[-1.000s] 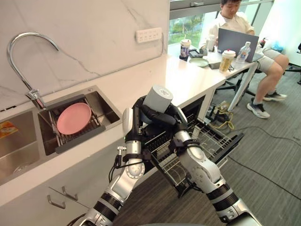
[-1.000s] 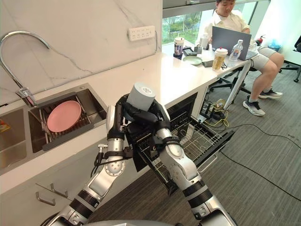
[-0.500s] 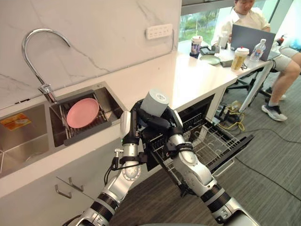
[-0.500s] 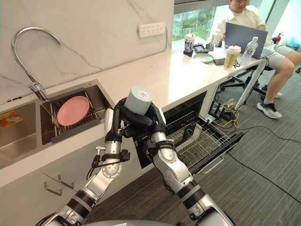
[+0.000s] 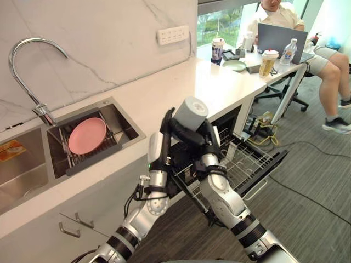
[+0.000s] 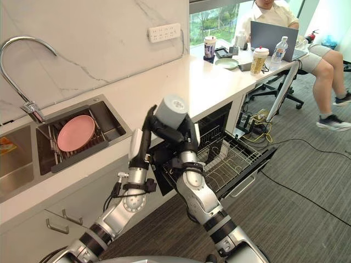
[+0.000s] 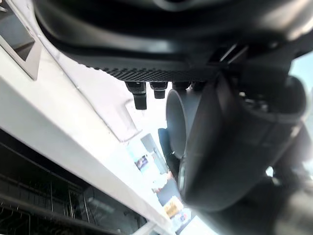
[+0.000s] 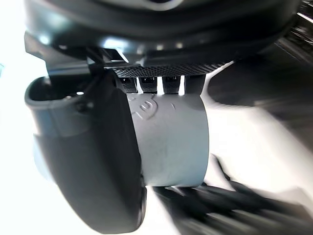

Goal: Walk over to the sink, pick up the cup, carry it to the dishwasher, place the cup inside the dishwasher, then close the dishwasher door

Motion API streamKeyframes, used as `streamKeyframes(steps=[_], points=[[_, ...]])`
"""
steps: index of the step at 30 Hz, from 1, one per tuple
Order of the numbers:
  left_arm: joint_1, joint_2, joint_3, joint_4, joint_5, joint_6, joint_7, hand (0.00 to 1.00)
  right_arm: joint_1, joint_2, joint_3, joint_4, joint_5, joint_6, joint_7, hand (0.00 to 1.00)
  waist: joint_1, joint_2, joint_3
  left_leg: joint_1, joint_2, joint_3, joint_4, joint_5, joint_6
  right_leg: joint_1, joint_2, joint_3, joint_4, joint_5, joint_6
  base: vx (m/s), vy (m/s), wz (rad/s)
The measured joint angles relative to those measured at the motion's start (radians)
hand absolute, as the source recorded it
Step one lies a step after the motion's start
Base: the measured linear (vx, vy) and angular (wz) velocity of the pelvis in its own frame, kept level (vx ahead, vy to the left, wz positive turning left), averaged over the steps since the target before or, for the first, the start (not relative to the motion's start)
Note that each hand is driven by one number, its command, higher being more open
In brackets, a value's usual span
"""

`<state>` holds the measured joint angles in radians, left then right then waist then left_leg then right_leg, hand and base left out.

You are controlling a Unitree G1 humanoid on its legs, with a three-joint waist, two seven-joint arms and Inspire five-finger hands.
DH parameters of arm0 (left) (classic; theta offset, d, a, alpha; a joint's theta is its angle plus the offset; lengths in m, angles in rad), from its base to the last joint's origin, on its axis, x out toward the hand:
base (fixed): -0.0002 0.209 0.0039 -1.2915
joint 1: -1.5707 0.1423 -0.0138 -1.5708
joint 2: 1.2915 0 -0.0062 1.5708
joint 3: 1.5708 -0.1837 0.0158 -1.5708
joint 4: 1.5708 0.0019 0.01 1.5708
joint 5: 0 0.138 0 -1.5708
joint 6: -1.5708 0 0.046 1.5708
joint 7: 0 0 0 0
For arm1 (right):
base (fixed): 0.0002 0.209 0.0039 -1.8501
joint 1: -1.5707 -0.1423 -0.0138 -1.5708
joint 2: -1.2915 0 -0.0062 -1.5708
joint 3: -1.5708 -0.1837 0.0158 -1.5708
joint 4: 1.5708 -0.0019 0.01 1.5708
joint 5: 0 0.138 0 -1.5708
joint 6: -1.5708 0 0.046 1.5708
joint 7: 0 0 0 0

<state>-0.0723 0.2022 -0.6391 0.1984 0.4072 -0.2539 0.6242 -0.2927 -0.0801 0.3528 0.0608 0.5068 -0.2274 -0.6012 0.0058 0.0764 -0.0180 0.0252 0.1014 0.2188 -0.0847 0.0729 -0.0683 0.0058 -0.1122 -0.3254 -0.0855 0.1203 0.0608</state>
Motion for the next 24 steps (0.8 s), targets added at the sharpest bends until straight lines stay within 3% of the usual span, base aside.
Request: streamKeyframes(steps=[3, 6, 10, 14, 17, 20, 24], points=[[0.075, 0.003, -0.086, 0.015, 0.038, 0.000, -0.075, 1.00, -0.003, 0.026, -0.135, -0.125, -0.062, -0.123, -0.071, 0.00, -0.007, -0.001, 0.001, -0.002, -0.003, -0.001, 0.000, 0.000, 0.001, -0.001, -0.003, -0.001, 0.000, 0.000, 0.000, 0.00, 0.001, 0.01], [0.090, 0.001, -0.088, 0.005, 0.065, -0.015, -0.100, 1.00, -0.011, 0.016, -0.224, -0.213, -0.109, -0.218, -0.136, 0.00, -0.021, -0.002, 0.001, 0.000, -0.003, -0.001, 0.000, 0.000, 0.002, 0.001, -0.003, -0.002, 0.000, 0.000, 0.000, 0.00, 0.000, 0.00], [0.090, -0.014, -0.011, -0.055, 0.063, -0.070, -0.115, 1.00, 0.027, 0.002, -0.358, -0.231, -0.106, -0.270, -0.177, 0.00, -0.025, -0.003, 0.002, 0.001, -0.004, -0.008, -0.001, -0.002, 0.000, 0.008, -0.004, -0.010, 0.000, -0.001, 0.001, -0.01, 0.000, 0.04], [0.101, -0.017, 0.037, -0.115, 0.014, -0.131, -0.176, 1.00, 0.105, -0.003, -0.439, -0.226, -0.083, -0.270, -0.175, 0.00, -0.024, -0.006, 0.005, -0.005, -0.004, -0.017, -0.004, -0.002, 0.000, 0.007, -0.005, -0.020, -0.004, -0.010, 0.009, -0.01, -0.001, 0.07], [0.135, -0.022, 0.054, -0.127, -0.119, -0.154, -0.339, 1.00, 0.156, -0.008, -0.470, -0.183, 0.012, -0.261, -0.047, 0.00, -0.026, -0.011, 0.008, -0.008, -0.006, -0.020, -0.005, -0.002, 0.000, 0.006, -0.007, -0.024, -0.004, -0.013, 0.011, 0.01, 0.000, 0.02], [0.182, -0.026, 0.053, -0.084, -0.223, -0.119, -0.489, 1.00, 0.217, -0.015, -0.459, -0.088, 0.070, -0.204, 0.143, 0.00, -0.026, -0.012, 0.009, -0.023, -0.008, -0.024, -0.005, -0.002, 0.000, -0.007, -0.009, -0.028, -0.002, -0.013, 0.012, 0.01, -0.001, 0.03], [0.274, -0.025, 0.116, 0.057, -0.291, -0.061, -0.563, 1.00, 0.287, -0.036, -0.451, 0.110, 0.090, -0.113, 0.347, 0.00, -0.021, -0.019, 0.015, -0.033, -0.011, -0.051, -0.005, 0.000, 0.004, -0.001, -0.013, -0.056, 0.000, -0.012, 0.010, 0.05, -0.002, 0.18]])
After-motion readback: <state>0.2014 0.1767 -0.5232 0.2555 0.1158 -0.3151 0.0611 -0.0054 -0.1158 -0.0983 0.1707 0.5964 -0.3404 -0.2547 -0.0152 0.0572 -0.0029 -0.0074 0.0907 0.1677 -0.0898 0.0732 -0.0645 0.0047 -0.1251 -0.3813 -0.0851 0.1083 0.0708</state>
